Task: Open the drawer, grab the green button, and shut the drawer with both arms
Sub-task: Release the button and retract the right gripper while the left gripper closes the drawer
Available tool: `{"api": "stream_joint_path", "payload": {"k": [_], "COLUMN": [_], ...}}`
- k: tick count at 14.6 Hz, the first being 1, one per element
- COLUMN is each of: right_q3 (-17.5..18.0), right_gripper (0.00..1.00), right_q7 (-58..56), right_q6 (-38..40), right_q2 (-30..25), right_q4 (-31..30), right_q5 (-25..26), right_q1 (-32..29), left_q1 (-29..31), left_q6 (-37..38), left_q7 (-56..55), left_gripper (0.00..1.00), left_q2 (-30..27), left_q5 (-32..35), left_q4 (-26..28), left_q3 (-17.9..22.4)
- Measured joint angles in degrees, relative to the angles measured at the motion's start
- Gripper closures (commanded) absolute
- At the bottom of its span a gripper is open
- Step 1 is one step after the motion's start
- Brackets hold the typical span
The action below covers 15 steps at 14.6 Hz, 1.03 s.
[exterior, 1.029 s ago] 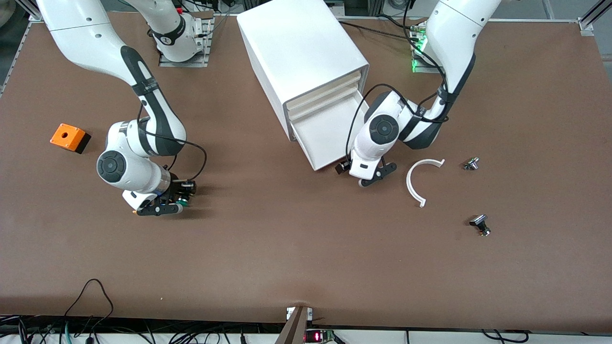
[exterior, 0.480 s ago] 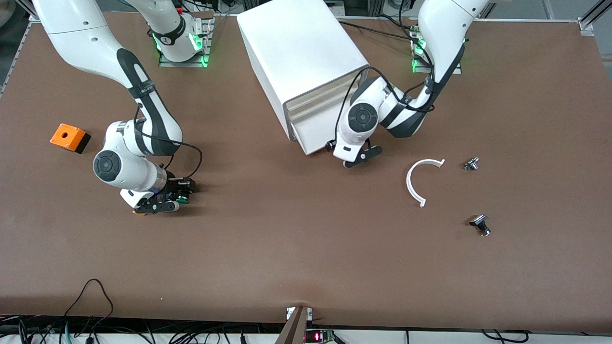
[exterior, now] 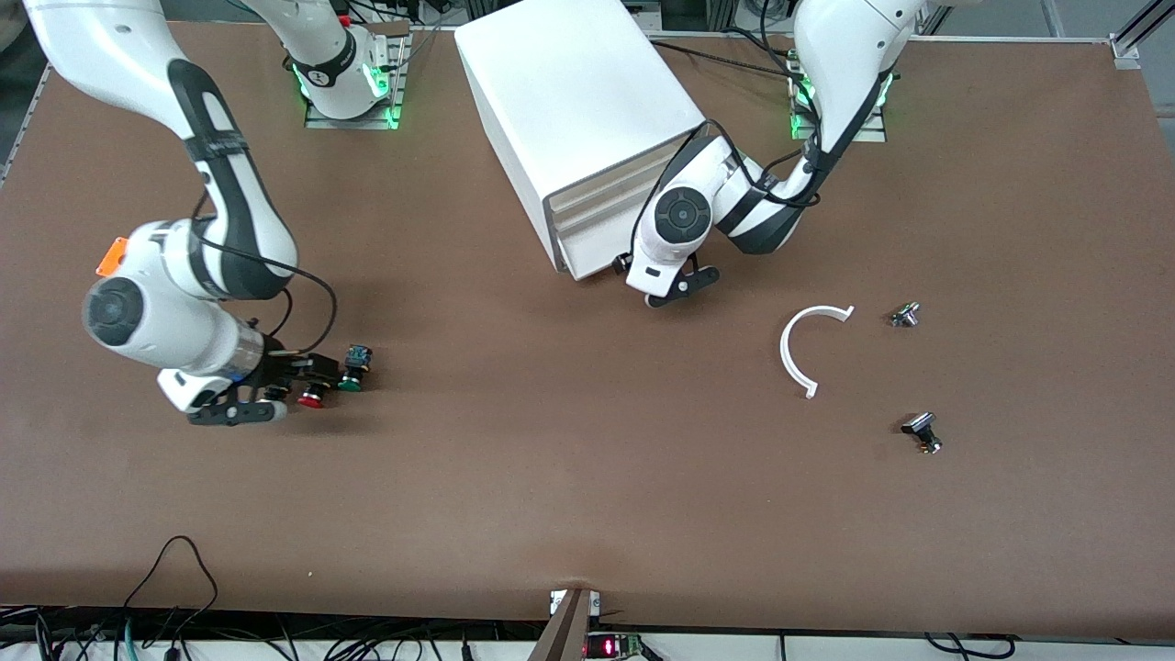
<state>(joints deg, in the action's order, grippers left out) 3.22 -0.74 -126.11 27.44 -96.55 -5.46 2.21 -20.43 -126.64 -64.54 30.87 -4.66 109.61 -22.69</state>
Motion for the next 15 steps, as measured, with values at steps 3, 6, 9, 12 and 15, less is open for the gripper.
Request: {"api": "stream_joint_path", "payload": {"k": [3, 6, 9, 12, 15], "right_q3": [0.0, -1.3, -1.8, -1.7, -1.5], "right_gripper": [0.01, 0.01, 0.01, 0.01, 0.01], "right_q7": [-0.2, -0.2, 0.4, 2.0, 2.4], "right_q6": [4.0, 12.7, 22.7, 26.6, 30.1], "right_q2": [-3.6, -8.2, -12.5, -16.2, -19.2], "right_q4": [3.4, 7.4, 11.6, 12.3, 12.4], "right_q5": [0.5, 1.0, 2.3, 3.4, 3.6], "right_q1": [0.0, 0.0, -0.1, -0.1, 0.0], "left_q1": [-0.2, -1.1, -2.0, -2.4, -2.4], "left_q6": [0.1, 0.2, 0.3, 0.4, 0.7], "left_q7": [0.0, -0.2, -0.5, -0.5, -0.6], "left_gripper": [0.01, 0.01, 0.01, 0.01, 0.01], "left_q2": [0.0, 0.0, 0.0, 0.0, 0.0], "left_q5": [-1.4, -2.5, -2.6, -2.6, -2.6], "left_q4": [0.1, 0.2, 0.3, 0.3, 0.3], "left_q3": [-1.1, -1.6, -1.9, -2.1, -2.1]}}
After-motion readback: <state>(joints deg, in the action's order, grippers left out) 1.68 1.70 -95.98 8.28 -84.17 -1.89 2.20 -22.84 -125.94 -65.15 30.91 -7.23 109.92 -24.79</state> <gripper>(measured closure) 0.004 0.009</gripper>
